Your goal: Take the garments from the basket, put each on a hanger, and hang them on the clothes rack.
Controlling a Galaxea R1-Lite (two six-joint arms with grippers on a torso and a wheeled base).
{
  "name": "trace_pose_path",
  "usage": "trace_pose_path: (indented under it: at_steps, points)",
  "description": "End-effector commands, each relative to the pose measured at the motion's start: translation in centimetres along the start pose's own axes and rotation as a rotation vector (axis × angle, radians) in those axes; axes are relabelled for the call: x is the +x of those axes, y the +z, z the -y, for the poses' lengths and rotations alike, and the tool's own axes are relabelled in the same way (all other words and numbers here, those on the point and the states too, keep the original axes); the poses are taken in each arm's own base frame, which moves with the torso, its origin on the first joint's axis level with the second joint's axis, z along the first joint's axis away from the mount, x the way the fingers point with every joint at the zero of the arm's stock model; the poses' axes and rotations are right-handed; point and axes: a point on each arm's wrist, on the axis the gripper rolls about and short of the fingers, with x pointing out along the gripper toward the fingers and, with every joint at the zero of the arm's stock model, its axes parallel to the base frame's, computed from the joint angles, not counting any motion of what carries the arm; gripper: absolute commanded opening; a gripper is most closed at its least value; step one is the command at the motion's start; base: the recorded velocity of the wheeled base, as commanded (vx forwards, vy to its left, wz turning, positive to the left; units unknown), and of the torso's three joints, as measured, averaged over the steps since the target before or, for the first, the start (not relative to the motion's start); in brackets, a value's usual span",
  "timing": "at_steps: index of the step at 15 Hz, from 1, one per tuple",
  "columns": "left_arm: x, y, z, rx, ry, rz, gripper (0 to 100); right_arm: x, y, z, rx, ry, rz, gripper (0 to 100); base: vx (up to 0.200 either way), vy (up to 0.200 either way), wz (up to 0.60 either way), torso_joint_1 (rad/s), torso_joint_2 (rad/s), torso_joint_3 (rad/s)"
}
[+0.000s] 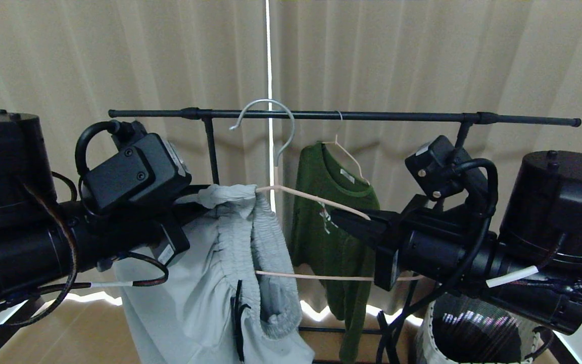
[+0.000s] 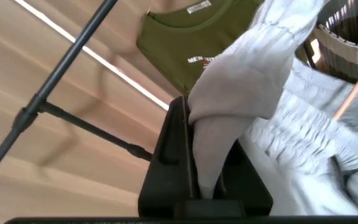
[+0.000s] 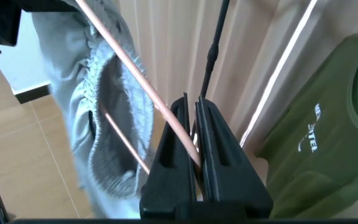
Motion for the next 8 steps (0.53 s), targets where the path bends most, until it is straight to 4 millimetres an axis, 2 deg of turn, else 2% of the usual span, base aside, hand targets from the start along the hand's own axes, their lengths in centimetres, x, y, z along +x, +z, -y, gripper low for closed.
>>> trace_pose_path:
  at_steps: [1,4,5,8]
  points:
    - [0.1,-0.1,0.0,-0.001,-0.002,-0.007,0,-0.2,0.2,0.0,0.001,0.001,0.011,0,0.000,0.000,0.00,0.000,0.00,0.000]
    - [0.1,-0.2,0.1,-0.012,-0.001,-0.005,0,-0.2,0.1,0.0,-0.011,-0.001,0.005,0,0.000,0.000,0.00,0.000,0.00,0.000]
    - [0.1,-0.3,0.1,-0.013,0.008,-0.003,0,-0.2,0.0,0.0,-0.011,-0.001,0.001,100,0.000,0.000,0.00,0.000,0.00,0.000]
    - [-0.2,-1.4,-0.4,-0.037,0.101,-0.093,0,-0.3,-0.2,0.9,-0.019,-0.041,-0.003,100,0.000,0.000,0.00,0.000,0.00,0.000]
